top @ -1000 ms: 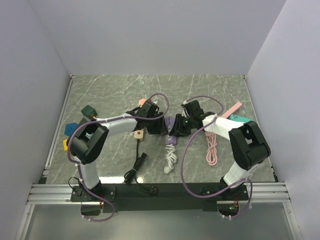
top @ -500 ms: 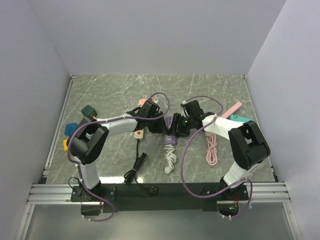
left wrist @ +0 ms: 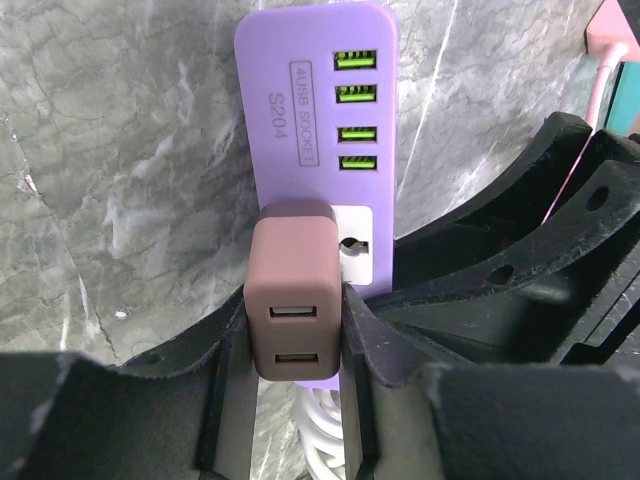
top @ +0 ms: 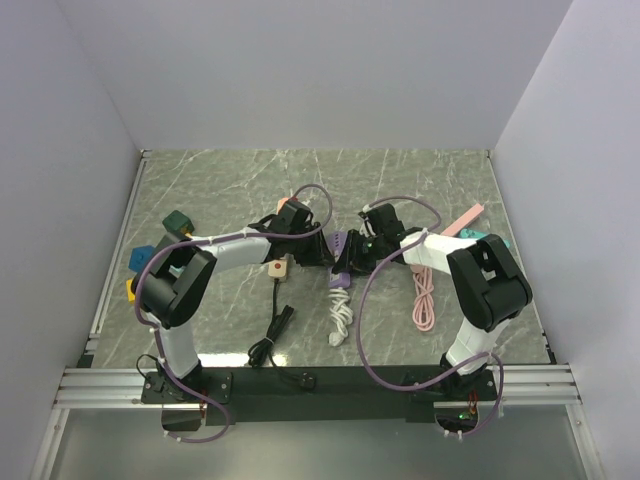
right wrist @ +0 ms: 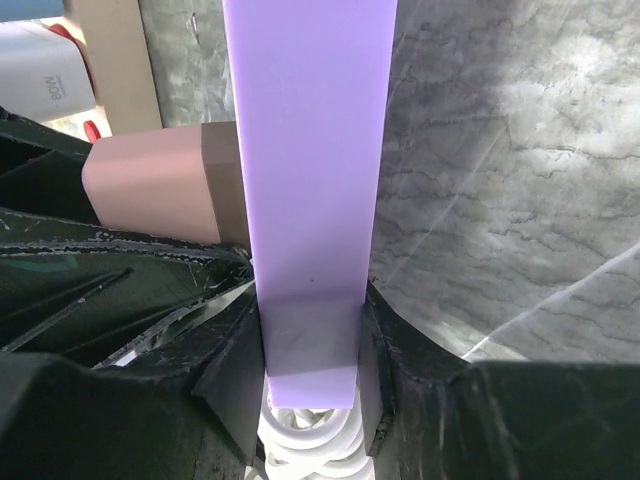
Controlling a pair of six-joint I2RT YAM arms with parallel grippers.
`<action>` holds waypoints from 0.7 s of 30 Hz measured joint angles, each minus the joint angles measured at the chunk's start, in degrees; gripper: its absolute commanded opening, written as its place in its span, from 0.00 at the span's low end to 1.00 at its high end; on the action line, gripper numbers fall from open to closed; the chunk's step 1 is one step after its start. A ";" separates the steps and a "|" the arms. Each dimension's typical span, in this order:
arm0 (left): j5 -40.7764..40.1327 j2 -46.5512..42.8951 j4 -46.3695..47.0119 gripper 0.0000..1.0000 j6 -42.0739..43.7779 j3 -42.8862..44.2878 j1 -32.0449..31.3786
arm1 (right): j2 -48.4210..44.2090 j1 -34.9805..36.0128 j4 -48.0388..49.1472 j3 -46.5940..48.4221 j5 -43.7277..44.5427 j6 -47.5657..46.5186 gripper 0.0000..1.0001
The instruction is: Pull the plug off the socket
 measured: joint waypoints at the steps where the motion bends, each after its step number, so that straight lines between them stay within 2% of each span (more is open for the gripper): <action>1: 0.00 -0.02 0.00 0.00 -0.02 0.00 0.00 | 0.00 -0.02 -0.02 0.00 0.13 0.20 0.00; 7: -0.85 -1.86 -1.05 0.00 0.22 -0.35 0.09 | 1.11 -0.11 -2.05 1.40 0.63 1.09 0.00; 15: 1.05 -12.22 -3.32 0.00 1.36 -1.57 1.29 | 4.17 -0.74 -1.97 4.46 0.26 2.45 0.00; 19: 1.46 -19.10 -7.50 0.00 3.48 -1.60 6.38 | 4.17 -1.09 -3.76 5.62 2.12 2.58 0.00; 21: 1.33 -23.06 -10.43 0.00 5.33 -1.51 12.79 | 4.02 -2.05 -6.12 6.91 4.48 2.64 0.00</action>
